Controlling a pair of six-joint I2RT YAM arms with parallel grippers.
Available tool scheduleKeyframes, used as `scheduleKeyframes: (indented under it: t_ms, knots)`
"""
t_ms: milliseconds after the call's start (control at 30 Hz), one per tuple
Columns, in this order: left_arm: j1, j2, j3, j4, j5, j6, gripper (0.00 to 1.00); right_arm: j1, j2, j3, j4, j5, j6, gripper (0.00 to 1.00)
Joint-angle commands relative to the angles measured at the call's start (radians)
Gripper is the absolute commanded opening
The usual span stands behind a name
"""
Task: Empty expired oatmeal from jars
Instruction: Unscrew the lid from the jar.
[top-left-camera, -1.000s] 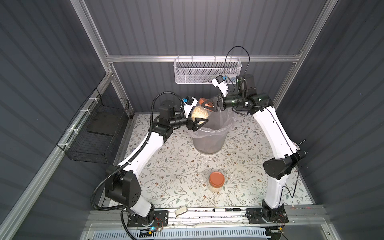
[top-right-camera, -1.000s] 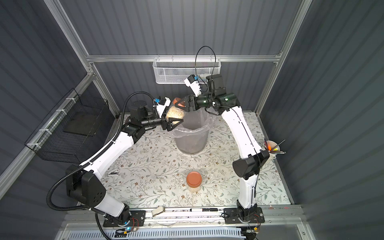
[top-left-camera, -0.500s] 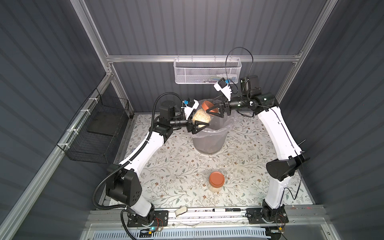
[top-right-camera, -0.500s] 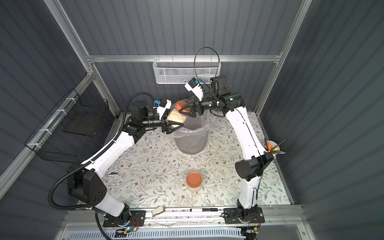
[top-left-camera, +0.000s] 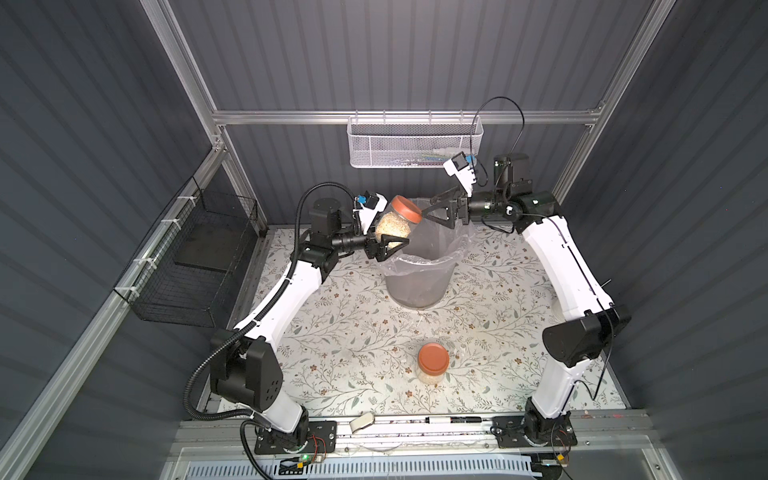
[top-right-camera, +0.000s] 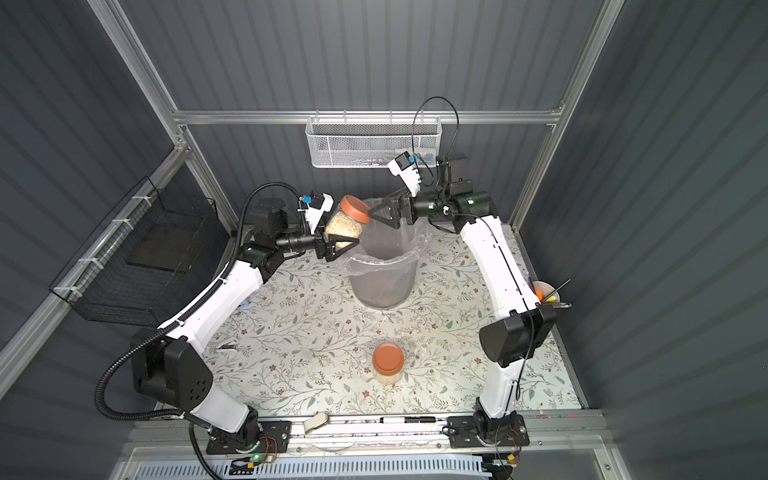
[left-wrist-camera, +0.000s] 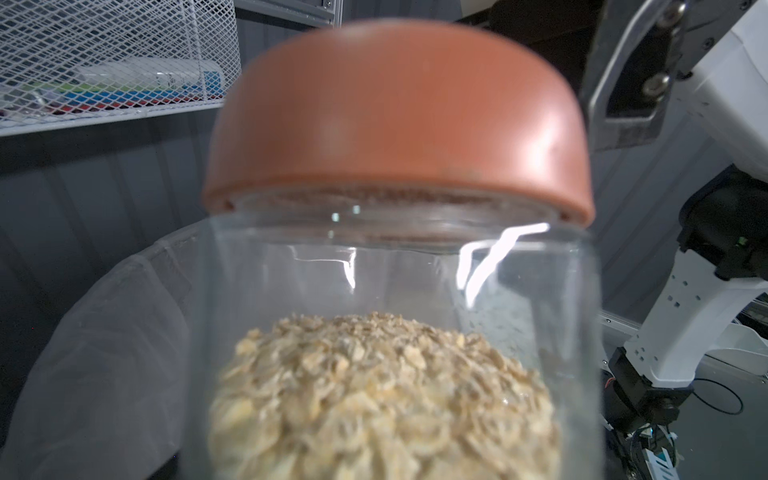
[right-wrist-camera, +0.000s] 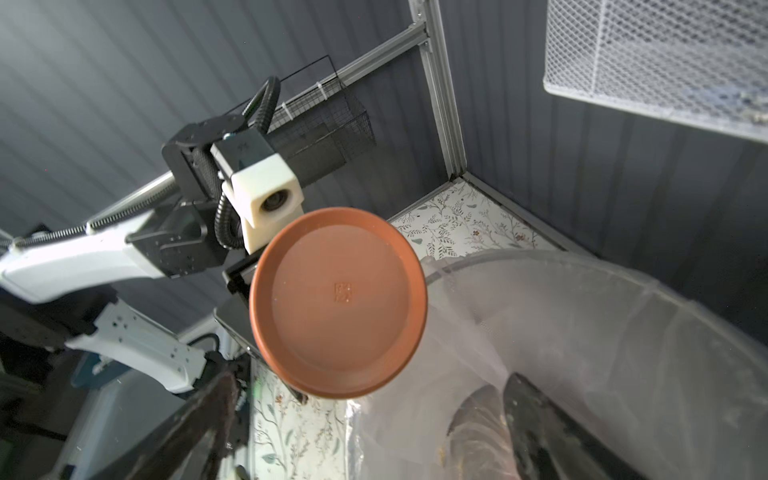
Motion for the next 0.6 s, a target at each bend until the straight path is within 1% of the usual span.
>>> scheduleKeyframes:
  t_ms: [0,67,167,333,467,567]
  knots:
    - [-0.004,-0.011,0.08,0.009,-0.004,0.042,0.0,0.01,-0.049,0.0,0.139,0.09,0.249,0.99]
    - [-0.004,-0.011,0.084,0.006,-0.008,0.048,0.0,0.023,-0.048,0.013,0.089,0.199,0.288,0.99]
    - [-0.004,-0.008,0.093,0.0,-0.01,0.054,0.0,0.027,-0.022,0.052,0.043,0.28,0.368,0.99]
    - [-0.004,0.001,0.099,-0.012,-0.026,0.061,0.0,0.069,0.046,0.168,-0.06,0.353,0.414,0.99]
    - [-0.005,0.009,0.103,-0.022,-0.033,0.066,0.0,0.096,0.048,0.149,-0.015,0.365,0.492,0.99]
    - [-0.004,0.012,0.109,-0.022,-0.031,0.066,0.0,0.127,0.048,0.15,-0.016,0.382,0.487,0.99]
